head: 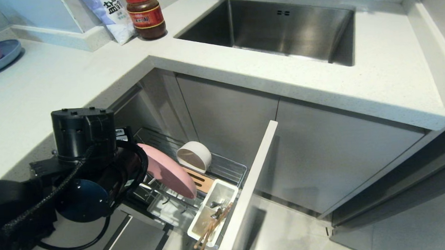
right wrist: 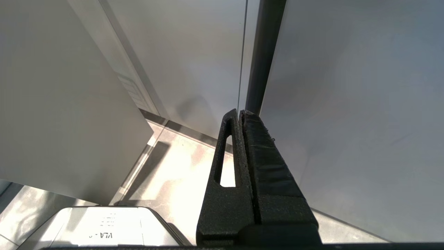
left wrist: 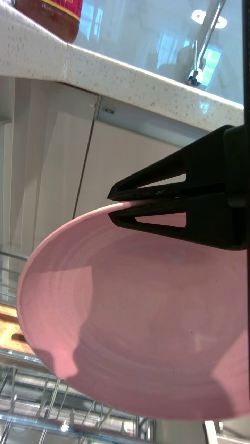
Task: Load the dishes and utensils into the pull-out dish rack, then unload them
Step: Pick up the plate and place it in the cupboard
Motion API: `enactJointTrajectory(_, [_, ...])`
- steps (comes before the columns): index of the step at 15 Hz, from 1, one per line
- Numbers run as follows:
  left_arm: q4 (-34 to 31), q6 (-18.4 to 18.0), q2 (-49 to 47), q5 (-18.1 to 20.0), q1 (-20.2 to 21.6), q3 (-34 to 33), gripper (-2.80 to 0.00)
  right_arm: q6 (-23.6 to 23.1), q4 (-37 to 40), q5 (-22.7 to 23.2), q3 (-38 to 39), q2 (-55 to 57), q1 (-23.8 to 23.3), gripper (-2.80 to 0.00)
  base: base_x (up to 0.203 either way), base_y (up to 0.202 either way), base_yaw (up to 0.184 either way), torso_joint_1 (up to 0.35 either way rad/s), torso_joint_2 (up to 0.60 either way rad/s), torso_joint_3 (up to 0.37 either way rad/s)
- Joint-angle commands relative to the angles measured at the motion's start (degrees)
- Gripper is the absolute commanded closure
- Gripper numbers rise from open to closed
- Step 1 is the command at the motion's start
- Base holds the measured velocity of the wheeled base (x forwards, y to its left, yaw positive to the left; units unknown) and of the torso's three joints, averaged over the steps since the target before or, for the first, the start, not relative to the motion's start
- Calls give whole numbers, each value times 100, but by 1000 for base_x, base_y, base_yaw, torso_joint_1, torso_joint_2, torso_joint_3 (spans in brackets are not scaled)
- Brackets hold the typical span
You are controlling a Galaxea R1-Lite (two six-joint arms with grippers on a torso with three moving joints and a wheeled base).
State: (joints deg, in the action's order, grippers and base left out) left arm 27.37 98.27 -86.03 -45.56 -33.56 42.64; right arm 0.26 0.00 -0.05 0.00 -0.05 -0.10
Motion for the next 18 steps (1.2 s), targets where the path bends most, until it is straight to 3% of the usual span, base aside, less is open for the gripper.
enactJointTrajectory(1, [55, 57, -140, -22, 52, -2, 0, 0, 0, 5, 9, -21, 1, 0, 0, 0, 0, 0, 0, 0])
enactJointTrajectory(5, [38, 231, -353, 432, 295, -16, 0, 0, 0, -3, 9, -21, 1, 0, 0, 0, 0, 0, 0, 0])
enactJointTrajectory(9, [58, 329, -487, 491, 336, -10, 0, 0, 0, 5, 9, -21, 1, 0, 0, 0, 0, 0, 0, 0])
enactJointTrajectory(13, [42, 421, -571, 787, 478, -10, 0, 0, 0, -4, 9, -21, 1, 0, 0, 0, 0, 0, 0, 0])
enactJointTrajectory(18, [5, 430, -847, 794, 746, -2, 0, 0, 0, 2, 9, -21, 1, 0, 0, 0, 0, 0, 0, 0])
